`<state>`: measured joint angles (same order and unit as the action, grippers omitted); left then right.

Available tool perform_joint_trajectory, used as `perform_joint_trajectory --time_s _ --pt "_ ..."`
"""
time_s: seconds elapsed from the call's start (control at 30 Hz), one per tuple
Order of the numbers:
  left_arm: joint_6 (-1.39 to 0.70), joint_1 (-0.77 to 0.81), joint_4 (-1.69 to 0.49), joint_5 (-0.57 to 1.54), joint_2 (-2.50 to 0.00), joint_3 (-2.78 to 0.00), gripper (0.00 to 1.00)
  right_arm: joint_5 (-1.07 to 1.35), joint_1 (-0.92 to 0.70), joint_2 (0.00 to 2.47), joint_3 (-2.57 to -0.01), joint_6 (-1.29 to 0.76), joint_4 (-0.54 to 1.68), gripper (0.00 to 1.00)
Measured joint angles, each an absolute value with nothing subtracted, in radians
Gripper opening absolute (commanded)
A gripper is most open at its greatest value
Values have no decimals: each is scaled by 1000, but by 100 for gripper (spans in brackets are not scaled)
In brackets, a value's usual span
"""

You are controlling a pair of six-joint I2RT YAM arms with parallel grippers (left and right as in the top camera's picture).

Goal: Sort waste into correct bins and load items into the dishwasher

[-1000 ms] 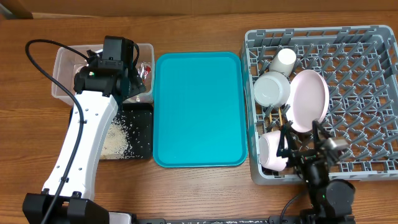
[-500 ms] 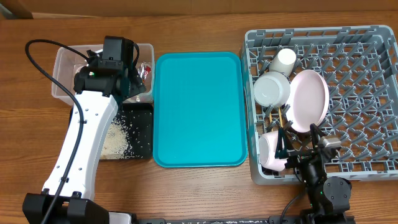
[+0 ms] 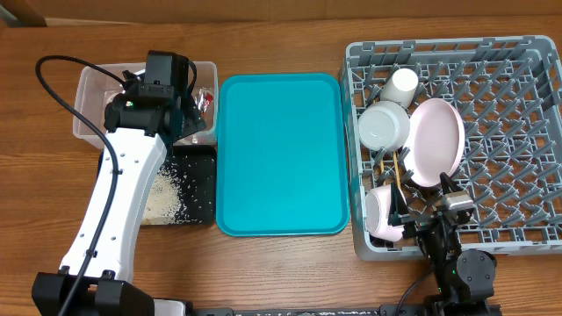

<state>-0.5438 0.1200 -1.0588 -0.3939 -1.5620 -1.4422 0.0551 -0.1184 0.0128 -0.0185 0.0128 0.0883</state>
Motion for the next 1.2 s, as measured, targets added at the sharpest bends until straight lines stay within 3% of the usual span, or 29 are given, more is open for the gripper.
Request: perform_joint_trajectory --time_s 1.2 --pt "-544 123 -1059 -393 -1554 -1442 100 56 -118 13 -19 26 89 100"
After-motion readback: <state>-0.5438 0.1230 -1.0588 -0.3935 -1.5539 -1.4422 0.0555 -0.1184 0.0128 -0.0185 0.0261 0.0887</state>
